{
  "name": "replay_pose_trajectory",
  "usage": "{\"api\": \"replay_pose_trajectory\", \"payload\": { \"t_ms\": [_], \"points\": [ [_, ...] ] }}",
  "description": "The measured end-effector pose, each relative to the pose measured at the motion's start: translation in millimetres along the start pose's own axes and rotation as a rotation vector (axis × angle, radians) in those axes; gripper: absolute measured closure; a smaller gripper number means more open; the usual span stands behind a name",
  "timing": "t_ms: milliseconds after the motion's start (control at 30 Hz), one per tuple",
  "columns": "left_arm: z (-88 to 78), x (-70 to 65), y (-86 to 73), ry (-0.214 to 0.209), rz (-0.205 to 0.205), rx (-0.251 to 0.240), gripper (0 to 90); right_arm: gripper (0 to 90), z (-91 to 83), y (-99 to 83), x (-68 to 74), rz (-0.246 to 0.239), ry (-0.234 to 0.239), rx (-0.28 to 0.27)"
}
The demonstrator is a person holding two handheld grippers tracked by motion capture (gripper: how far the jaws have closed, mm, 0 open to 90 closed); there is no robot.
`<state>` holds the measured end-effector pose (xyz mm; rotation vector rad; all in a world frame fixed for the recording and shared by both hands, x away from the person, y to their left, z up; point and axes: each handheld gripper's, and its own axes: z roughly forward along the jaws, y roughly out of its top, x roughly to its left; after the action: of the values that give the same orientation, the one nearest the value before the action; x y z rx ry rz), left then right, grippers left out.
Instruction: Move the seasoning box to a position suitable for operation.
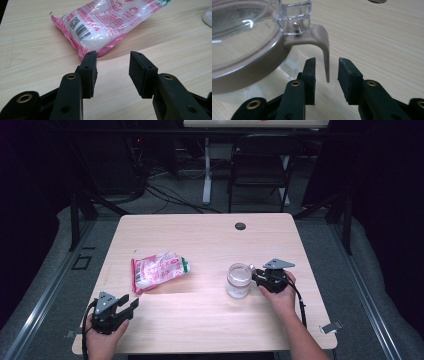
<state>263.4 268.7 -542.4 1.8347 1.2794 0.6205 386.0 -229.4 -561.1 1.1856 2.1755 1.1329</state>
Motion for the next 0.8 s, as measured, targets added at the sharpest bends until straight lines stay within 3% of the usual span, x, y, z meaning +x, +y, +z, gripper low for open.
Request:
{"api": "replay_pose_trajectory", "payload": {
  "t_ms": [533, 800],
  "points": [
    [-2.8, -0.5, -4.2, 0.010, -0.009, -0.001, 57.5, 83.9, 7.8, 3.6, 2.3, -0.008, -0.021, 0.004],
    [-1.9, -1.3, -4.1, 0.005, -0.002, 0.002, 57.5, 85.4, 7.5, 4.5, 5.0, -0.026, -0.044, 0.013]
  ]
}}
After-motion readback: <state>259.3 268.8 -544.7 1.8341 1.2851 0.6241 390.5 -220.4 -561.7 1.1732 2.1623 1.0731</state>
